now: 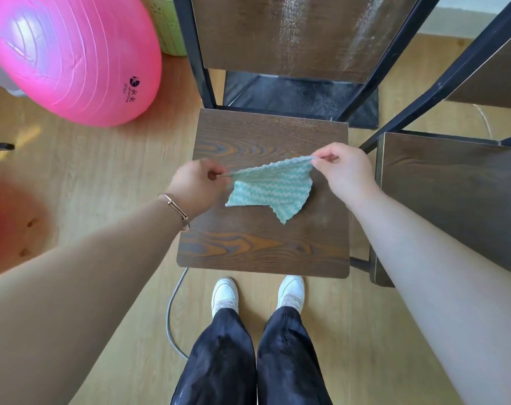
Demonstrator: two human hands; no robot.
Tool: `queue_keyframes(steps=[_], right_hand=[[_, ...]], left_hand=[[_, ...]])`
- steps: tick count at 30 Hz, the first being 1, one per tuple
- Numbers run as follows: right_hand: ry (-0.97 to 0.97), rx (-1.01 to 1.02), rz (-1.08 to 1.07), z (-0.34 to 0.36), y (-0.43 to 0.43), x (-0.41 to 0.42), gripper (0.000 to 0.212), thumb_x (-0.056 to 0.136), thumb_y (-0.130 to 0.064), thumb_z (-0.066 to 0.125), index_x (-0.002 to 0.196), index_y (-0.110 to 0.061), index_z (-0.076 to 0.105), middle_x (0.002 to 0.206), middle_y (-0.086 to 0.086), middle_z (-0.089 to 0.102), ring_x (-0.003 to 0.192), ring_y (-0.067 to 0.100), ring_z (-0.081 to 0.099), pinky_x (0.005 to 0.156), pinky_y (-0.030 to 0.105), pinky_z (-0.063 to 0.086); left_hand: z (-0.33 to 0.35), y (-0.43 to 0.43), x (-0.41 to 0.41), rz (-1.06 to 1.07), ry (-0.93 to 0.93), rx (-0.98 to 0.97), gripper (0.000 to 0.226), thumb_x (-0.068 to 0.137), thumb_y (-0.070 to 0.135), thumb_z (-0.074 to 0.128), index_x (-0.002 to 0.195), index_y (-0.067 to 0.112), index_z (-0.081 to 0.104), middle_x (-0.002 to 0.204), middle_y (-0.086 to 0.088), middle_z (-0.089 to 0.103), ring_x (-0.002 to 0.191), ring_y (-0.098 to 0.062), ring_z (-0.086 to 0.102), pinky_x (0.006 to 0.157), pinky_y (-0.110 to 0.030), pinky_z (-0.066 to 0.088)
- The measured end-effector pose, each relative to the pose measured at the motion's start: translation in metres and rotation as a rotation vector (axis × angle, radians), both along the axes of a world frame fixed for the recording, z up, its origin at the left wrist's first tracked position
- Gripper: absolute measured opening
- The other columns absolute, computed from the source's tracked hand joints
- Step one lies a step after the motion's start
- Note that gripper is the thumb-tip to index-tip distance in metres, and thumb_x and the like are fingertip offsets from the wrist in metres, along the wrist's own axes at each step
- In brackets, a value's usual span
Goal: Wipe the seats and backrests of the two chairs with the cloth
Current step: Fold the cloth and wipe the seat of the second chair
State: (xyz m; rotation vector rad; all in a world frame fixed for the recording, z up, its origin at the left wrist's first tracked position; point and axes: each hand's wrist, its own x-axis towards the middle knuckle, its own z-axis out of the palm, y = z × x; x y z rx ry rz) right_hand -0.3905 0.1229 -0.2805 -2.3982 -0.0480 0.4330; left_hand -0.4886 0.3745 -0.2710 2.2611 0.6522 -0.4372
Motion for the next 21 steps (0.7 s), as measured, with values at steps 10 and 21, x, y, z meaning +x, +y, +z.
queue_keyframes(steps=[10,21], right_hand=[[-0.036,0.154,-0.138,0.065,-0.011,0.021,0.008,0.091,-0.025,0.068,0.097,-0.028,0.072,0.088,-0.009,0.067,0.076,0.01,0.062,0.064,0.028,0.056],[0.217,-0.081,0.016,-0.004,-0.05,-0.09,0.005,0.089,-0.024,0.07,0.091,-0.028,0.07,0.09,-0.011,0.066,0.077,-0.001,0.058,0.062,0.016,0.038]], left_hand=[[0.054,0.001,0.035,0.01,-0.216,-0.042,0.004,0.088,0.035,0.068,0.088,0.032,0.066,0.078,0.01,0.06,0.057,-0.006,0.047,0.052,-0.022,0.038],[-0.009,-0.023,-0.06,-0.239,0.058,0.045,0.014,0.086,0.025,0.069,0.099,0.026,0.074,0.086,0.01,0.061,0.086,-0.012,0.06,0.068,-0.018,0.037]])
